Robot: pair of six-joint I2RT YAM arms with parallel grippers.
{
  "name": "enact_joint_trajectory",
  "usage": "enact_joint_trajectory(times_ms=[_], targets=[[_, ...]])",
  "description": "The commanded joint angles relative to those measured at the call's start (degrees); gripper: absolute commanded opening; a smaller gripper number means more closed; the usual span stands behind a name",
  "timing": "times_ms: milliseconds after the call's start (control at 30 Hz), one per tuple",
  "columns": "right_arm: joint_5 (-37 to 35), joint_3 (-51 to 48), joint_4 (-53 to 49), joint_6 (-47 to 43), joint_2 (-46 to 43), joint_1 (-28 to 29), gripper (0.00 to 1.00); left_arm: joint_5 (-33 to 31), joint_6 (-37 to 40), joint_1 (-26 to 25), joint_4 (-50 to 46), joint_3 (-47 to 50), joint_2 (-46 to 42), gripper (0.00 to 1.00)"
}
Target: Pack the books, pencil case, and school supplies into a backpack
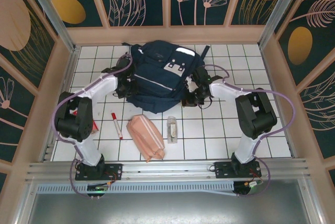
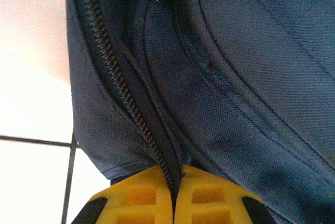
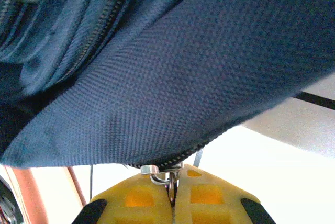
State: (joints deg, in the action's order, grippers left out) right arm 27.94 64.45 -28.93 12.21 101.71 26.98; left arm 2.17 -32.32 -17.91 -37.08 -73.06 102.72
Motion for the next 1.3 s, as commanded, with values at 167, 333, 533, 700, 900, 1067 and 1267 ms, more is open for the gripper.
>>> enact_joint_trajectory(times_ms=[167, 333, 533, 700, 900, 1067, 1267], targets=[[4.5, 3.1, -2.1, 0.3, -2.3, 6.9, 0.00, 0.3, 3.9, 2.1, -5.7, -7.2, -1.3, 0.45], [8.0, 5.6, 3.4, 3.0, -1.5, 11.7, 0.00, 2.3, -4.8, -1.0, -8.5, -1.0, -7.1, 0.56], [10.1, 7.7, 6.8, 4.1, 0.3, 14.5, 0.00, 2.1, -15.1, -5.5, -2.7, 5.9, -10.7, 0.65], [9.7, 8.4, 6.4, 4.0, 1.7, 16.2, 0.00, 1.8, -18.5, -5.6, 2.5, 10.0, -9.1, 0.57], [2.9, 6.7, 1.2, 0.9, 1.7, 14.8, 0.00, -4.2, -13.5, -5.5, 0.5, 7.5, -8.1, 0.00], [-0.1, 2.5, -2.2, -2.6, -0.4, 7.6, 0.00, -7.9, -8.3, -5.4, -2.0, 5.8, -8.6, 0.00], [-4.5, -0.6, -2.5, -3.1, -0.3, -2.5, 0.00, -5.4, -4.1, -5.0, -0.9, 5.9, -7.4, 0.00]])
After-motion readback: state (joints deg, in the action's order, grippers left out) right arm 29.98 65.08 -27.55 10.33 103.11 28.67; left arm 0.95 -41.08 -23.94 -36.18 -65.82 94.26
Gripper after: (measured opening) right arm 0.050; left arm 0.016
